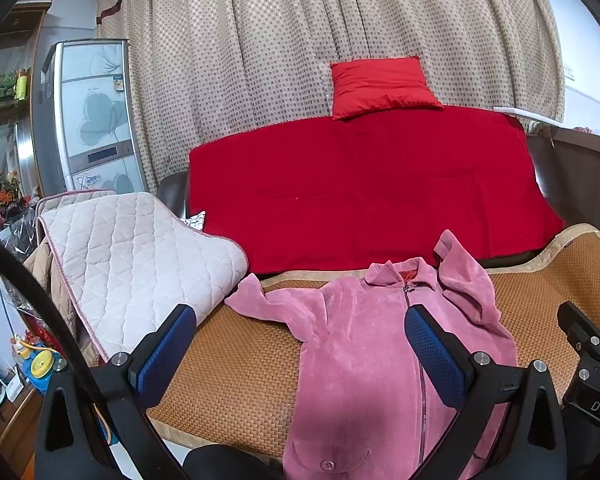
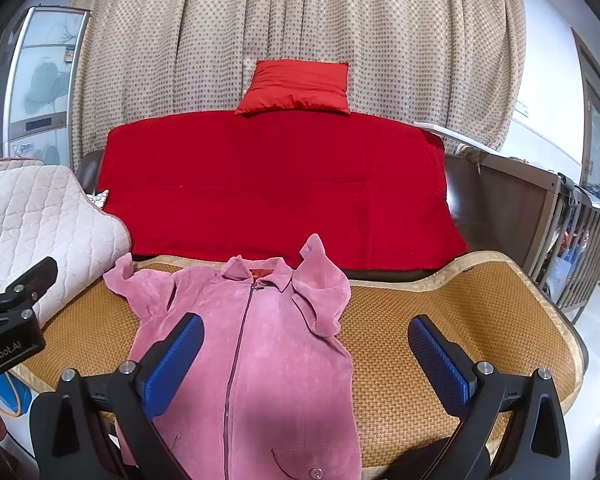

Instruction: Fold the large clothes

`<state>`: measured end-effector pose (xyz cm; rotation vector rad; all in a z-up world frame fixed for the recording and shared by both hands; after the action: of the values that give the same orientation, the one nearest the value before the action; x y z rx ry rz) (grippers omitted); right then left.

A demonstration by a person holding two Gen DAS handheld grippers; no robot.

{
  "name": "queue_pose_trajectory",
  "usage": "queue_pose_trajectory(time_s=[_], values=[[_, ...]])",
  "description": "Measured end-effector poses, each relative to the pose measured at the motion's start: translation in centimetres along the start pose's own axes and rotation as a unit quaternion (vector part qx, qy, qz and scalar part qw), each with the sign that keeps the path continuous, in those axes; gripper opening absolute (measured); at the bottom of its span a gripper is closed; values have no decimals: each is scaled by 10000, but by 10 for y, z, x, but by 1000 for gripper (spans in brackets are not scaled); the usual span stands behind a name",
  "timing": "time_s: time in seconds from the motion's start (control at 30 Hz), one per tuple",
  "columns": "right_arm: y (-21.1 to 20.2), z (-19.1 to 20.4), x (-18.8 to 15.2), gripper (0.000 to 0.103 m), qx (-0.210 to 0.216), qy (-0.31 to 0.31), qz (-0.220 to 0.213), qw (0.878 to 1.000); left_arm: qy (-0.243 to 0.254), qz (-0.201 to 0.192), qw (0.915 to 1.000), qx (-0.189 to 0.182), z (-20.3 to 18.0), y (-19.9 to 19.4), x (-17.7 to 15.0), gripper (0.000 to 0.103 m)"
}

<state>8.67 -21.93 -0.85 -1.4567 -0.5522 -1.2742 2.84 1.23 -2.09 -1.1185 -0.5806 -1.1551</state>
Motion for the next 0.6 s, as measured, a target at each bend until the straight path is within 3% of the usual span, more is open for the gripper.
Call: queue_pose_trajectory(time_s=[0.6], values=[[18, 1, -6, 103, 36, 15, 253, 9997, 79, 156, 9998, -11, -5, 14, -3, 103]])
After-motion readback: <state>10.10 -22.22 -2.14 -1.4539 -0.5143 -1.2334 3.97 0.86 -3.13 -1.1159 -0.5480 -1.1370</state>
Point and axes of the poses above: each gripper's, at about its wrist camera, not at the fingertips, and y roughly the way its jaws point, z to its left, x to its top, the point moved 2 cm from there along y, roughly the way its jaws point, and after that the axes turned 14 degrees about y, right-handed, at the moved point
